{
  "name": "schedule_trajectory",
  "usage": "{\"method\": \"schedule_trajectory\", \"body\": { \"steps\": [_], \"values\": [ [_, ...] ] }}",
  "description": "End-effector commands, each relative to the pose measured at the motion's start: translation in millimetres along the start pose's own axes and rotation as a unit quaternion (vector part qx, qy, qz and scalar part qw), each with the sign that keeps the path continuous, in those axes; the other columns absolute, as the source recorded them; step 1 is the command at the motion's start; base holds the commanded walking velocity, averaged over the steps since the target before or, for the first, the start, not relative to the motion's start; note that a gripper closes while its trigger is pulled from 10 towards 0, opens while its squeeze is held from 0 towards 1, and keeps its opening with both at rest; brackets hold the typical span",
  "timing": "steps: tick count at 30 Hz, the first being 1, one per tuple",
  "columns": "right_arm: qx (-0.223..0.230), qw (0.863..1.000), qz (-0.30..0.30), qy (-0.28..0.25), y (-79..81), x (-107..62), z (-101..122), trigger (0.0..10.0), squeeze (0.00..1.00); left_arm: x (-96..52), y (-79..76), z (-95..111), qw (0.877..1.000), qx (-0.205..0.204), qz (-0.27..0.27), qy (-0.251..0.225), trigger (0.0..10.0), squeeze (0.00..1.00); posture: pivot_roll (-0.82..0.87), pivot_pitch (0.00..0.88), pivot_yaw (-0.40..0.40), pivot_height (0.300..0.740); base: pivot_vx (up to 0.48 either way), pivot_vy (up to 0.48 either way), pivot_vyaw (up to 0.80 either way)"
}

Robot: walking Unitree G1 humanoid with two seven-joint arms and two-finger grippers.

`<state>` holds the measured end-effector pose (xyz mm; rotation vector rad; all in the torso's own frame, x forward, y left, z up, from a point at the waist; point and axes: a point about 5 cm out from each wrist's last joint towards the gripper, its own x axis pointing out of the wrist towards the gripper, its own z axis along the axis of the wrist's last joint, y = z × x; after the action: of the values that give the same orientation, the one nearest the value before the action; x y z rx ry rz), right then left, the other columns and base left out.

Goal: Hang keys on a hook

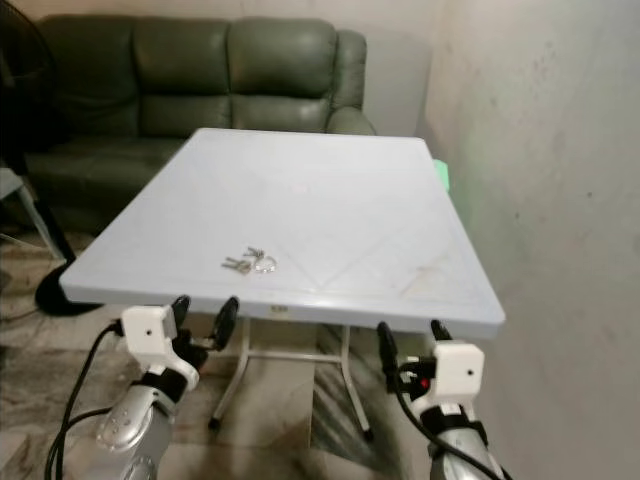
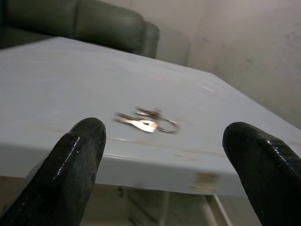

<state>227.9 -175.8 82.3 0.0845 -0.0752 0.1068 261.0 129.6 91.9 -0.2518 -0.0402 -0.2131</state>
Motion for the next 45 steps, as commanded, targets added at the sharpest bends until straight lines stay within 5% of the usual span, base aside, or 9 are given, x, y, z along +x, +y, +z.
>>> {"method": "schedule_trajectory", "body": {
  "steps": [1, 27, 45],
  "values": [
    [0.005, 1.0, 0.008, -0.012, 6.2, 4.0, 5.4, 10.0, 0.0, -1.6, 7.6, 4.2, 1.0, 0.008, 0.011, -0.006, 10.0, 0.0, 0.0, 0.0, -0.037, 0.74, 0.0, 0.476, 0.0],
    [0.008, 1.0, 0.007, -0.012, 8.6, 3.4, 5.4, 10.0, 0.0, -2.4, 8.8, 4.3, 1.0, 0.011, 0.012, -0.002, 10.0, 0.0, 0.01, 0.0, -0.031, 0.74, 0.0, 0.465, 0.0],
    [0.007, 1.0, 0.011, -0.017, 8.7, 8.1, 7.8, 10.0, 0.0, 0.2, 11.1, 5.3, 1.0, 0.008, 0.009, 0.001, 10.0, 0.0, 0.01, 0.0, -0.037, 0.74, 0.064, 0.0, 0.0]
  ]
}}
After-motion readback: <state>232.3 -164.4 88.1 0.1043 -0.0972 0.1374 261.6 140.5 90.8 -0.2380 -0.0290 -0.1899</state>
